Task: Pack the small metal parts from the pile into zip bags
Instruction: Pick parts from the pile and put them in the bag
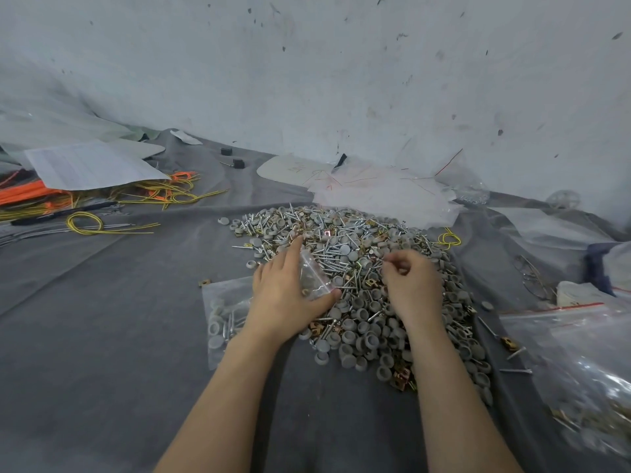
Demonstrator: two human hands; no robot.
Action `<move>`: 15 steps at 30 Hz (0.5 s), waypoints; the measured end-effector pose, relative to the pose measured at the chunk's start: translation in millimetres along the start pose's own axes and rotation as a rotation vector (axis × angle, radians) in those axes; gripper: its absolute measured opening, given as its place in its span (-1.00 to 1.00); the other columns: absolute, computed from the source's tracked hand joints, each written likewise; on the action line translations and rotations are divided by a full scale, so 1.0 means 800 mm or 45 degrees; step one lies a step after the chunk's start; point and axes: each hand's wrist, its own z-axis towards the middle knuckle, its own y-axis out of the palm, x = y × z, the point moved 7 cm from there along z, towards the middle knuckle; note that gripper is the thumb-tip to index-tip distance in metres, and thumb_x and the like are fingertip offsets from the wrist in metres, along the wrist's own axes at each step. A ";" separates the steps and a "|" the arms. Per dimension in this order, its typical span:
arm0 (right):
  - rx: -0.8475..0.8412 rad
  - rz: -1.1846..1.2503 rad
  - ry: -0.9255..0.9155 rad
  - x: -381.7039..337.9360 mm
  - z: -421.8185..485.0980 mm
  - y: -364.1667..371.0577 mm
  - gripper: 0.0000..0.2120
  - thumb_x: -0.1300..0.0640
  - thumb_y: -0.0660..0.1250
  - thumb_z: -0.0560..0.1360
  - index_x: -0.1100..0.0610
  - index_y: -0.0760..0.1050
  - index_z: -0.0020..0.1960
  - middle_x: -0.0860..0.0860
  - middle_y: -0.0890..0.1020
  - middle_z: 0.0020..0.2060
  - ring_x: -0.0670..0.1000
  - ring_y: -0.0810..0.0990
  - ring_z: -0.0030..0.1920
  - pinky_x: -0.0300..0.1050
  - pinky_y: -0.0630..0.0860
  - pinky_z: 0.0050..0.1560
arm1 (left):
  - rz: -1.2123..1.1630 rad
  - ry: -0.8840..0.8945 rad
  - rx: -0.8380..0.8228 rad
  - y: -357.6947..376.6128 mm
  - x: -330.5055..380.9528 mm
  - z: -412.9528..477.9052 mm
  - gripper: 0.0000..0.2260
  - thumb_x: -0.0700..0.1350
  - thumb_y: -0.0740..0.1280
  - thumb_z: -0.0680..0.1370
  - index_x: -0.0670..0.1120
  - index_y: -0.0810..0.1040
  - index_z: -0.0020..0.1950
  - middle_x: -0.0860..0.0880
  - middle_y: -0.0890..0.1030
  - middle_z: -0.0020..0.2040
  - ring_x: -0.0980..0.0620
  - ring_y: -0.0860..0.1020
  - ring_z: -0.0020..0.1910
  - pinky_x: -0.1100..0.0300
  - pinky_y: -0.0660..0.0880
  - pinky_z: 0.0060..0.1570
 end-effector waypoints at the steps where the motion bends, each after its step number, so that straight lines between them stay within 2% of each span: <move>1: -0.036 -0.115 -0.021 0.005 -0.001 0.003 -0.87 0.17 0.33 0.52 0.12 0.61 0.03 0.02 0.65 -0.07 -0.04 0.55 -0.16 -0.17 0.49 -0.10 | -0.004 -0.003 -0.011 0.001 0.000 0.000 -0.07 0.30 0.40 0.37 0.03 -0.01 0.56 -0.06 0.24 0.51 -0.09 0.20 0.46 -0.06 0.11 0.45; 2: -0.102 -0.233 -0.035 0.008 -0.003 0.011 -0.85 0.12 0.34 0.52 0.10 0.62 0.04 0.04 0.65 -0.03 -0.01 0.56 -0.11 -0.14 0.50 -0.07 | -0.006 -0.007 -0.019 0.002 0.000 0.000 -0.07 0.30 0.40 0.37 0.03 -0.01 0.56 -0.06 0.23 0.52 -0.10 0.20 0.47 -0.09 0.12 0.45; 4: -0.228 -0.470 -0.025 0.013 -0.008 0.028 -0.78 0.01 0.34 0.52 0.03 0.60 0.12 0.05 0.58 0.10 0.11 0.53 0.10 0.00 0.50 0.11 | -0.013 -0.016 -0.033 0.003 -0.001 0.001 -0.06 0.30 0.40 0.36 0.03 -0.02 0.57 -0.05 0.21 0.52 -0.10 0.21 0.47 -0.13 0.16 0.44; 6: -0.237 -0.607 0.017 0.013 -0.011 0.035 -0.73 -0.04 0.31 0.53 -0.01 0.55 0.19 0.06 0.51 0.18 0.15 0.44 0.21 0.05 0.43 0.20 | -0.016 -0.019 -0.036 0.003 -0.001 0.000 -0.06 0.30 0.41 0.36 0.03 -0.02 0.57 -0.05 0.22 0.52 -0.09 0.23 0.47 -0.13 0.19 0.42; 10: -0.112 -0.578 -0.004 0.009 -0.013 0.035 -0.80 -0.01 0.28 0.56 0.00 0.57 0.13 0.04 0.53 0.12 0.12 0.44 0.18 0.05 0.40 0.17 | -0.035 -0.027 -0.031 0.003 -0.002 0.001 -0.05 0.29 0.42 0.35 0.02 0.00 0.57 -0.03 0.22 0.52 -0.07 0.23 0.46 -0.14 0.21 0.42; 15: -0.038 -0.381 -0.025 0.012 -0.009 0.027 -0.82 0.10 0.23 0.58 0.12 0.58 0.04 0.05 0.62 -0.05 0.12 0.55 0.00 0.04 0.49 0.06 | -0.040 -0.039 -0.039 0.003 -0.003 0.001 -0.06 0.29 0.42 0.36 0.02 0.00 0.57 -0.03 0.19 0.53 -0.07 0.21 0.47 -0.11 0.19 0.43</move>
